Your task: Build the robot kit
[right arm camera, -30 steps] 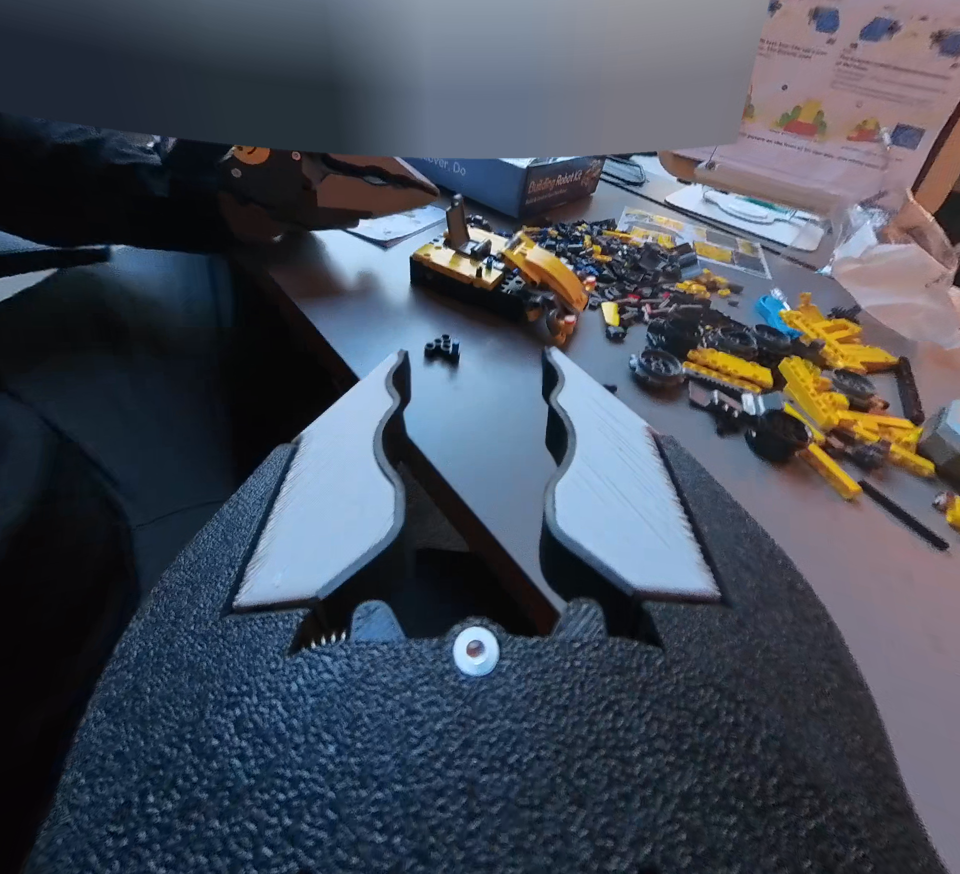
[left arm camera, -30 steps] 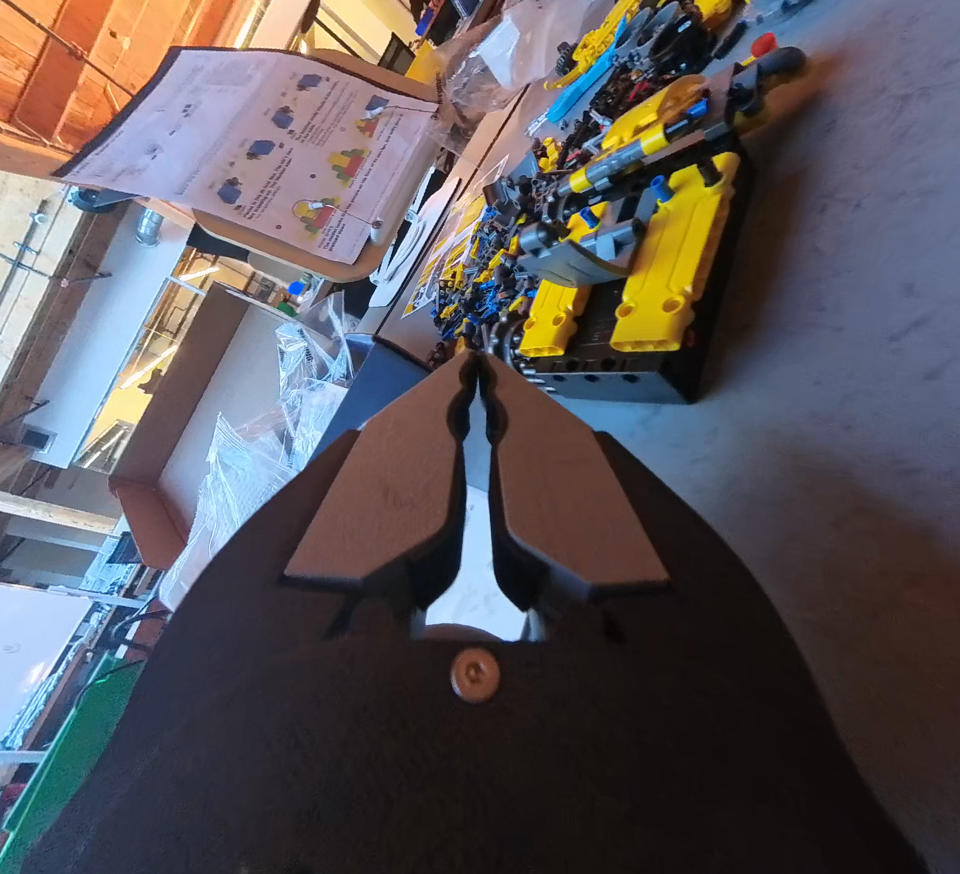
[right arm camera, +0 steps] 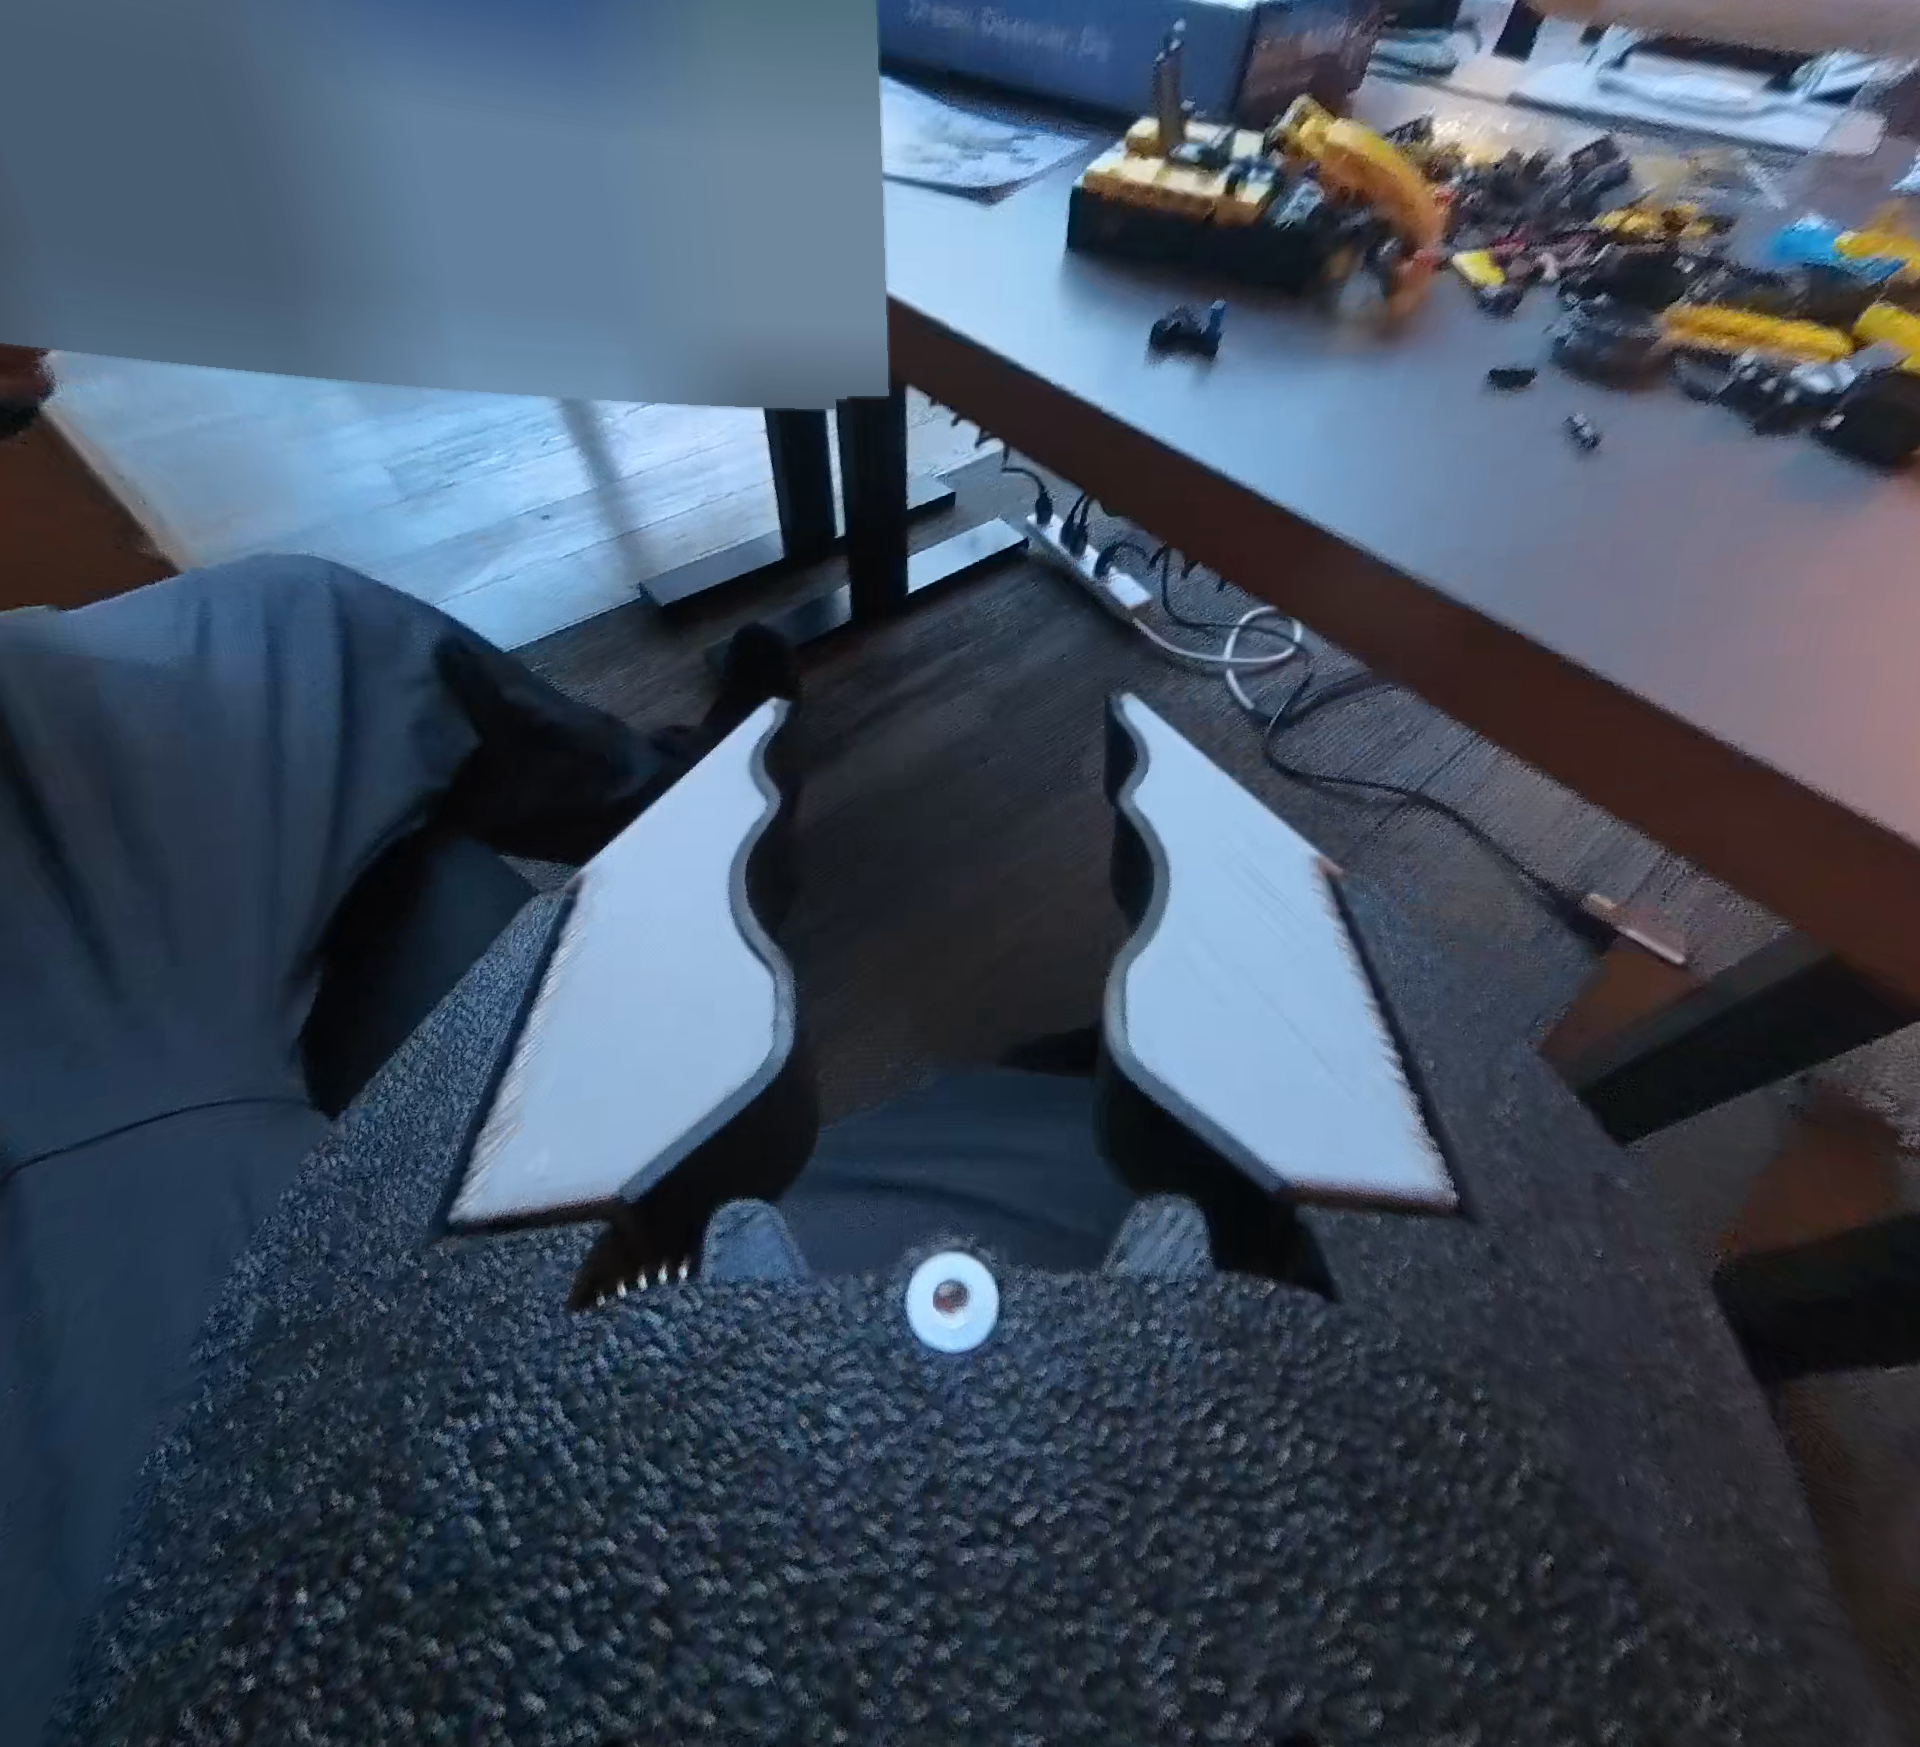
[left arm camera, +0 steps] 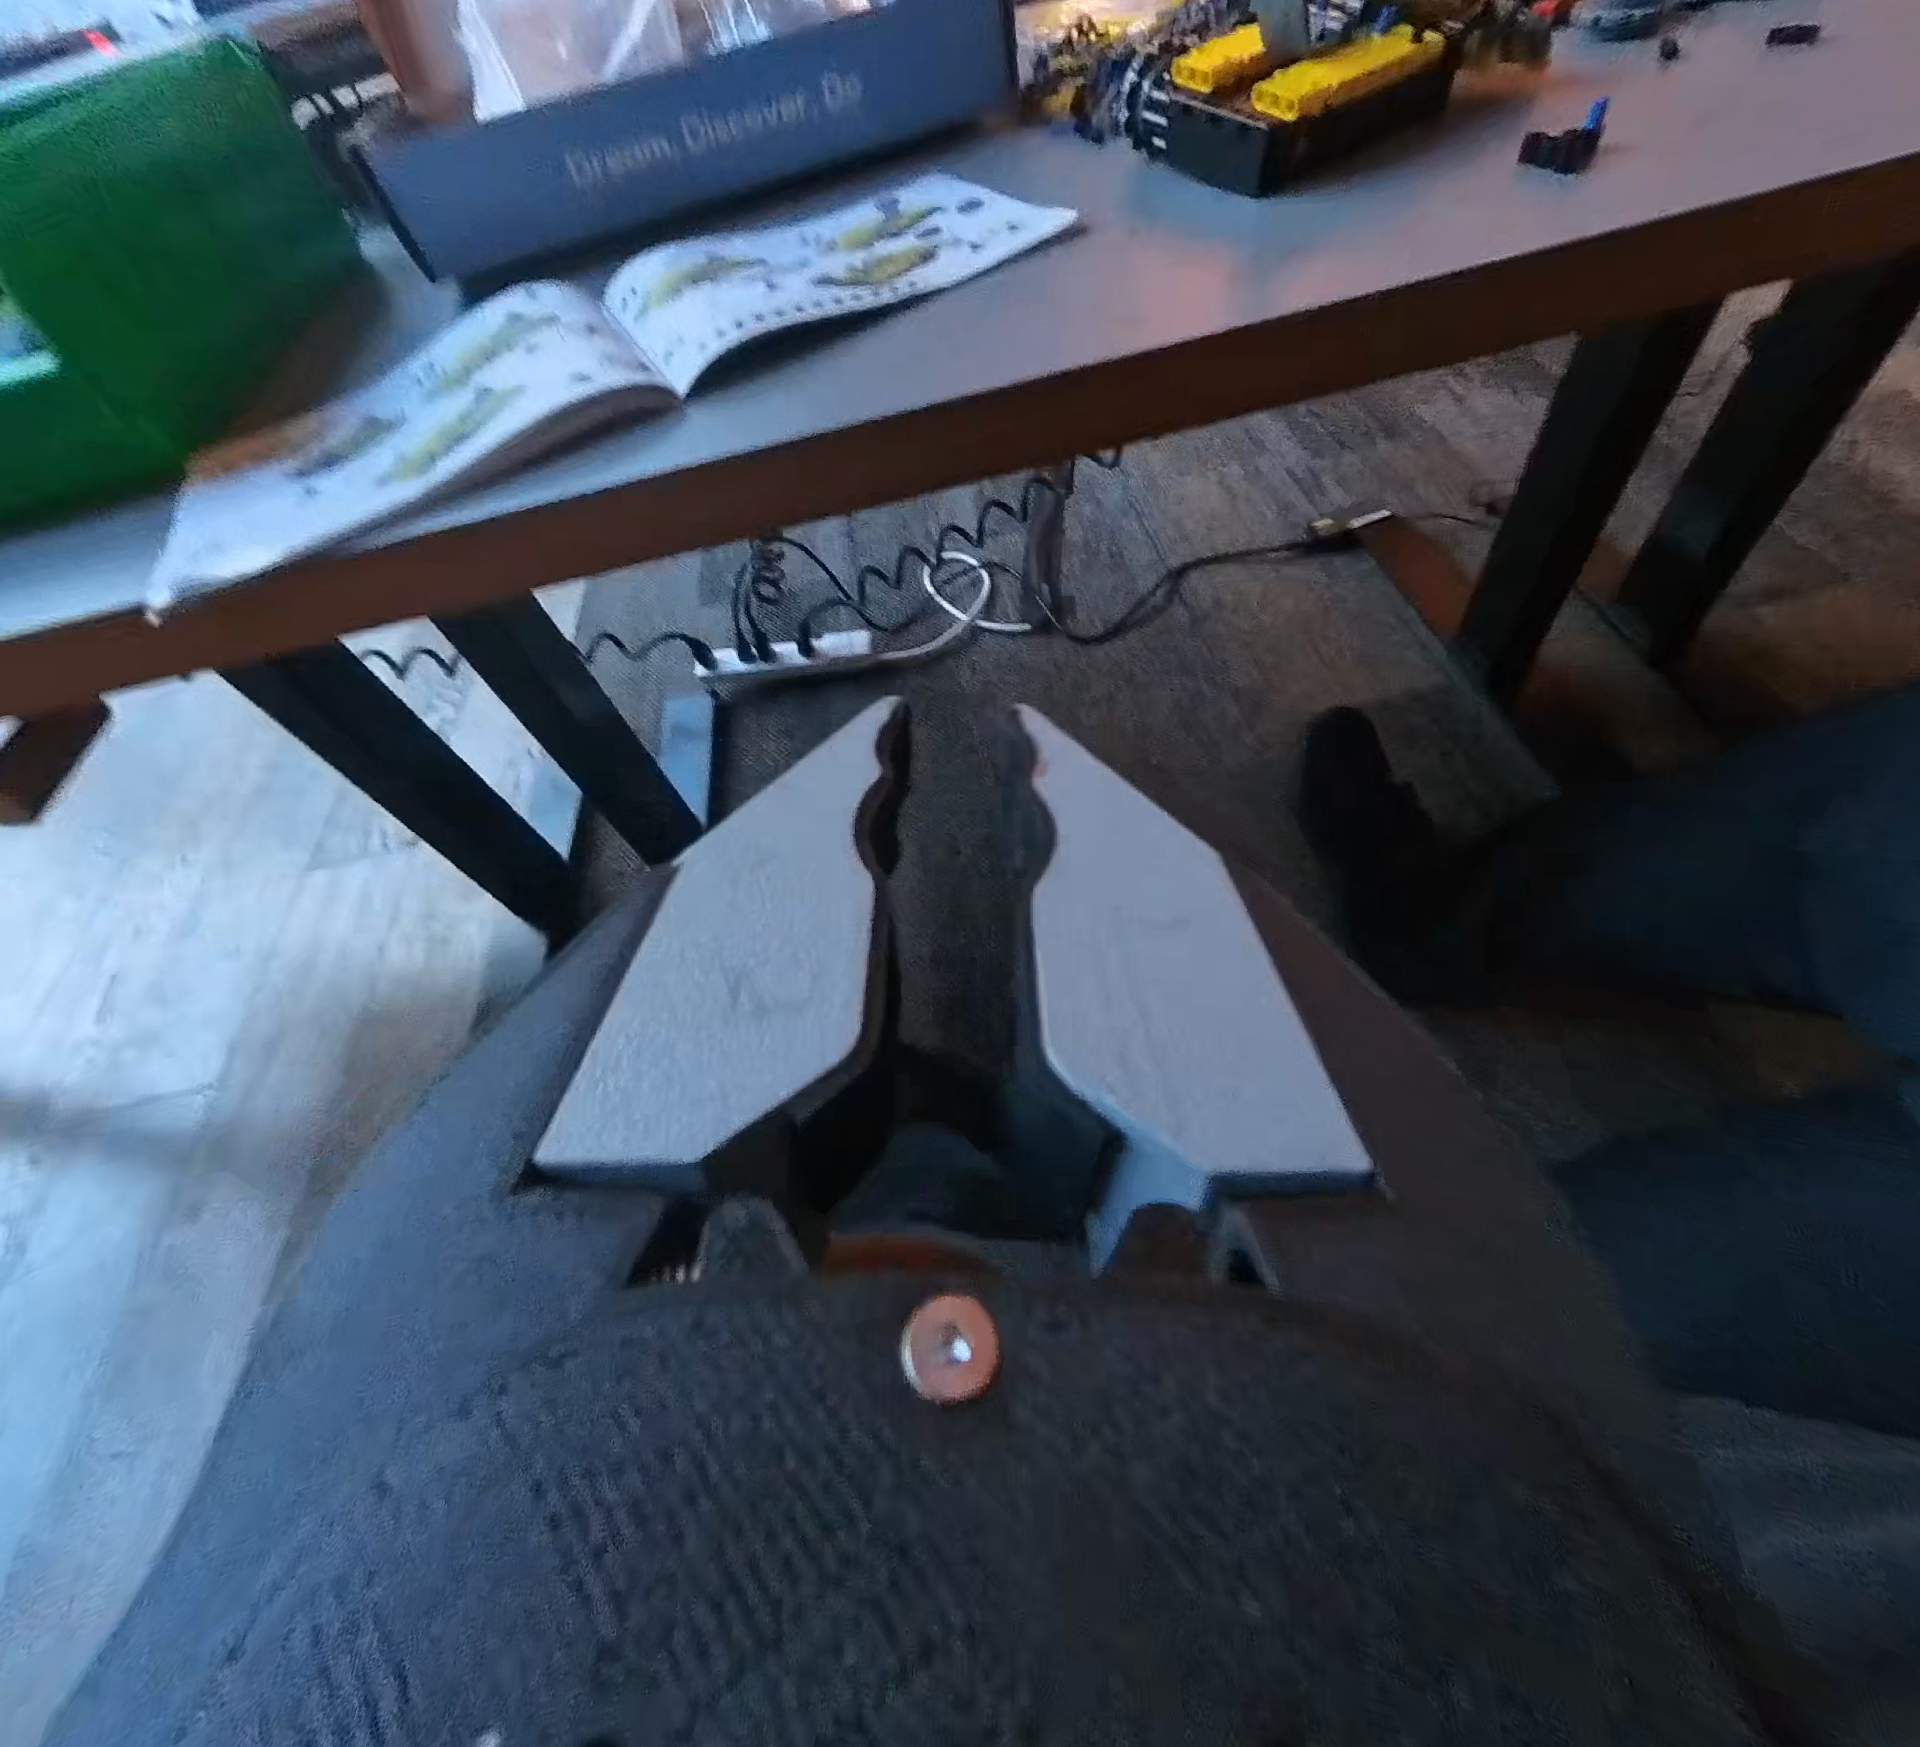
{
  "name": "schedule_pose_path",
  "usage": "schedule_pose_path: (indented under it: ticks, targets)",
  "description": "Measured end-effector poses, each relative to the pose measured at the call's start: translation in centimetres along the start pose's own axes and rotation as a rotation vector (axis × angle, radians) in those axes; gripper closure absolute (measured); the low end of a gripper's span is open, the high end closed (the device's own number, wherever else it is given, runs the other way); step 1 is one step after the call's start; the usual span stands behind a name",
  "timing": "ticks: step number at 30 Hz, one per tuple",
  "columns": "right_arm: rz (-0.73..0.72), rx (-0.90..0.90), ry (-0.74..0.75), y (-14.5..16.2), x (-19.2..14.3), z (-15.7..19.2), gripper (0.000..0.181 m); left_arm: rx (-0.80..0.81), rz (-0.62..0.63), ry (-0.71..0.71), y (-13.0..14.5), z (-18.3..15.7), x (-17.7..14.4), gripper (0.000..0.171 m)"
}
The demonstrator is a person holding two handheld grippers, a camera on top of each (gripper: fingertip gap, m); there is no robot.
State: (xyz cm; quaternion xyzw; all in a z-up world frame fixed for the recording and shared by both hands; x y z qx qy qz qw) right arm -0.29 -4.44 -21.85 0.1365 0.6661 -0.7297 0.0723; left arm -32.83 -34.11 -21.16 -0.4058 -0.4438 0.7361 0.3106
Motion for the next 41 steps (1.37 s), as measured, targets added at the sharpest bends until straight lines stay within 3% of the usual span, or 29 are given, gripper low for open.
schedule_pose_path:
  ticks: [4, 6, 11, 14, 19, 23, 29, 32, 36, 41]
  targets:
    - [0.110, 0.068, -0.034, 1.8, -0.3, 1.3, 0.110, -0.023, 0.052, 0.012, 0.8, -0.6, -0.7, 0.127]
    - [0.199, 0.074, -0.004, 3.0, -0.3, 1.9, 0.096, -0.033, 0.053, 0.044, 0.8, -1.1, -0.3, 0.122]
    - [0.244, 0.064, 0.055, 4.2, -1.0, 2.1, 0.095, -0.008, 0.146, 0.143, 0.9, -2.5, 2.7, 0.101]
    - [0.237, 0.102, 0.030, 4.5, -0.7, 2.1, 0.093, 0.063, 0.194, 0.128, 1.7, -3.1, 3.4, 0.100]
    - [0.201, 0.069, 0.011, 4.2, 1.4, 1.4, 0.094, 0.044, 0.225, 0.074, 2.6, -2.0, 4.0, 0.102]
    - [0.297, 0.092, -0.059, 5.1, 4.3, 0.7, 0.101, 0.028, 0.280, 0.134, 3.4, -2.1, 4.7, 0.103]
    - [0.406, -0.171, -0.191, 5.8, 11.7, 2.5, 0.114, 0.034, 0.209, 0.185, 2.1, -2.4, 5.0, 0.113]
    - [0.562, -0.216, -0.277, 10.8, 17.4, 2.7, 0.113, 0.007, 0.205, 0.211, 1.6, -2.3, 5.0, 0.113]
    - [0.695, -0.101, -0.399, 17.1, 23.1, 3.1, 0.105, 0.006, 0.189, 0.190, 1.6, -2.4, 3.9, 0.116]
    - [0.890, -0.198, -0.345, 32.1, 26.9, 4.6, 0.124, -0.007, 0.233, 0.156, 3.0, -2.5, 1.3, 0.116]
Point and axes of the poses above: each gripper's, where its closed fingertips meet, x out along the fingers, y out of its underside, z = x × y across the jaws, the point moved 10 cm from there along -x, back along the fingers, and after that the axes turned 6 degrees about x, right-handed, at the moved point
